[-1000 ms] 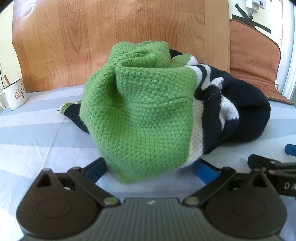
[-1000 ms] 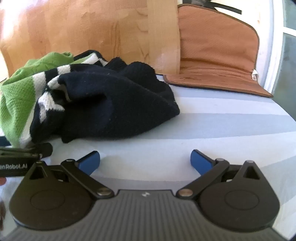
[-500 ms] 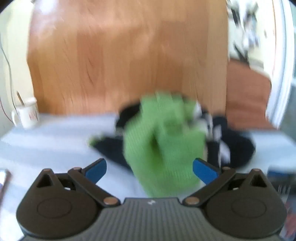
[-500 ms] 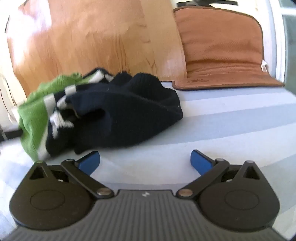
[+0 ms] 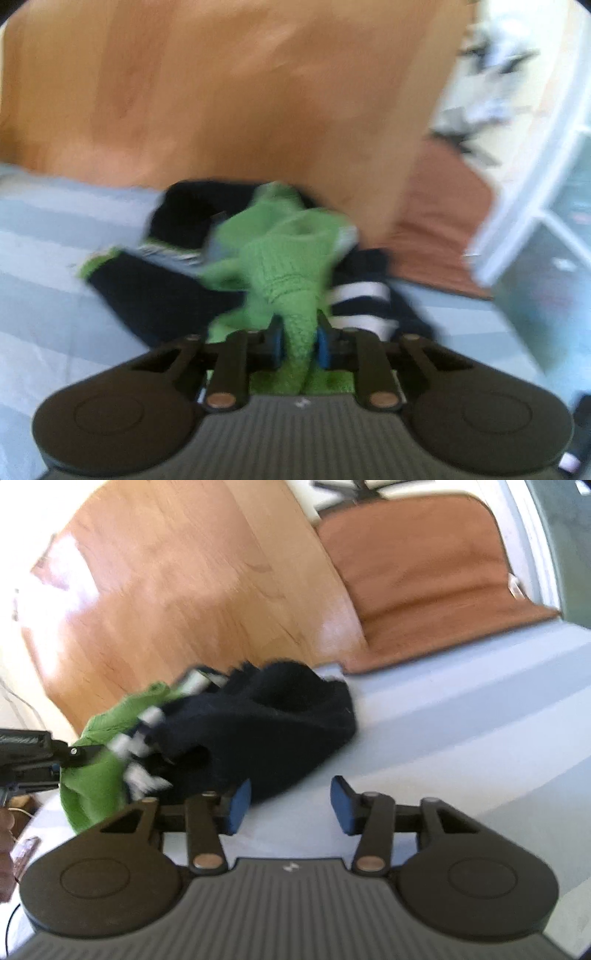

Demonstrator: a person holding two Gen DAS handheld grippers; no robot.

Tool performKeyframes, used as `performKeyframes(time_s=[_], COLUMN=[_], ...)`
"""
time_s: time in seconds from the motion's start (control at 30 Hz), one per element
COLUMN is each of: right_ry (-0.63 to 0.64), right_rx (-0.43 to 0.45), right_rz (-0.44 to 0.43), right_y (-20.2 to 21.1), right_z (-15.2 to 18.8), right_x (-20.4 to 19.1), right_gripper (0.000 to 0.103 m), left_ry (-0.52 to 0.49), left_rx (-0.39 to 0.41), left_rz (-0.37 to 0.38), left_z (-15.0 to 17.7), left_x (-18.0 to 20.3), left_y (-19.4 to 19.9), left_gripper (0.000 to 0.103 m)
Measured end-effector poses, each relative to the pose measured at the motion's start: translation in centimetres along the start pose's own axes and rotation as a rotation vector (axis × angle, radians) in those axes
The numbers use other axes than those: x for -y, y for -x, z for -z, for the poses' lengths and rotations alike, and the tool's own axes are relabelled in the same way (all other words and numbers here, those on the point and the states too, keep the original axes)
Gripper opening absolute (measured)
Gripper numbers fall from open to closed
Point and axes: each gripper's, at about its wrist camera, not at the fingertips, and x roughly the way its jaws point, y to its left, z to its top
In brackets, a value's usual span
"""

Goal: Fold small clothes
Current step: 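Grasp the green-and-black sweater with both grippers and lift it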

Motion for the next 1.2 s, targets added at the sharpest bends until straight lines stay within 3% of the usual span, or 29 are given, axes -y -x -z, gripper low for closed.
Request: performKeyframes(time_s=[0.1, 0.2, 0.27, 0.37, 0.47, 0.57, 0.7, 0.77, 0.9, 1.03, 1.07, 1.17, 1.2], right_ry=[0.037, -0.042, -0.038, 0.125, 0.212, 0.253, 0.323, 0.366, 0.577, 0.618, 0.623, 0.666, 0.612], right_rx=[0.109, 0.187, 0.203, 0.204, 0.156, 0.092, 0.066, 0.067, 0.099, 0.043, 0.045, 0.031, 0.027], right_rz=[-0.014, -0.071, -0.093, -0.037, -0.039, -0.095, -0.209, -0.247, -0.167, -0.139, -0.132, -0.126, -0.14], right_y=[2.0, 3.9, 4.6, 4.9, 5.0, 4.5, 3.3, 2.5, 0.2, -1.8, -2.1, -2.3, -1.8], right_z=[-0.7, -2.3, -3.1, -2.6, -1.4, -0.6, 0.0, 0.5, 1.8, 1.9, 1.9, 1.3, 0.4], right_x=[-1.0, -1.1, -1.6, -3.6, -4.6, -6.0, -9.8, -11.6, -15.1, -16.4, -16.5, -16.3, -15.5], right_gripper=[0.05, 0.052, 0.052, 0.052, 0.052, 0.056, 0.072, 0.075, 0.083, 0.084, 0.082, 0.012, 0.011], left_ry=[-0.117, -0.22, -0.276, -0.269, -0.246, -0.203, -0.121, -0.087, -0.04, -0.038, -0.038, -0.046, -0.046], left_rx=[0.052, 0.005, -0.027, -0.033, 0.048, 0.144, 0.197, 0.208, 0.184, 0.128, 0.123, 0.106, 0.106], left_rz=[0.108, 0.196, 0.212, 0.225, 0.241, 0.176, 0.072, 0.049, 0.029, 0.042, 0.042, 0.033, 0.029], left_z=[2.0, 3.7, 4.6, 4.3, 3.1, 2.0, 0.6, 1.0, 2.5, 4.7, 5.4, 7.3, 7.9], left_x=[2.8, 5.4, 6.5, 6.0, 3.7, 0.9, -1.8, -3.3, -4.8, -5.0, -5.0, -4.8, -4.6], left_y=[1.8, 0.4, -1.0, -1.8, 0.6, 4.0, 5.9, 6.7, 7.0, 6.1, 5.9, 5.7, 5.8], left_gripper=[0.012, 0.012, 0.014, 0.031, 0.041, 0.043, 0.043, 0.043, 0.045, 0.046, 0.046, 0.046, 0.046])
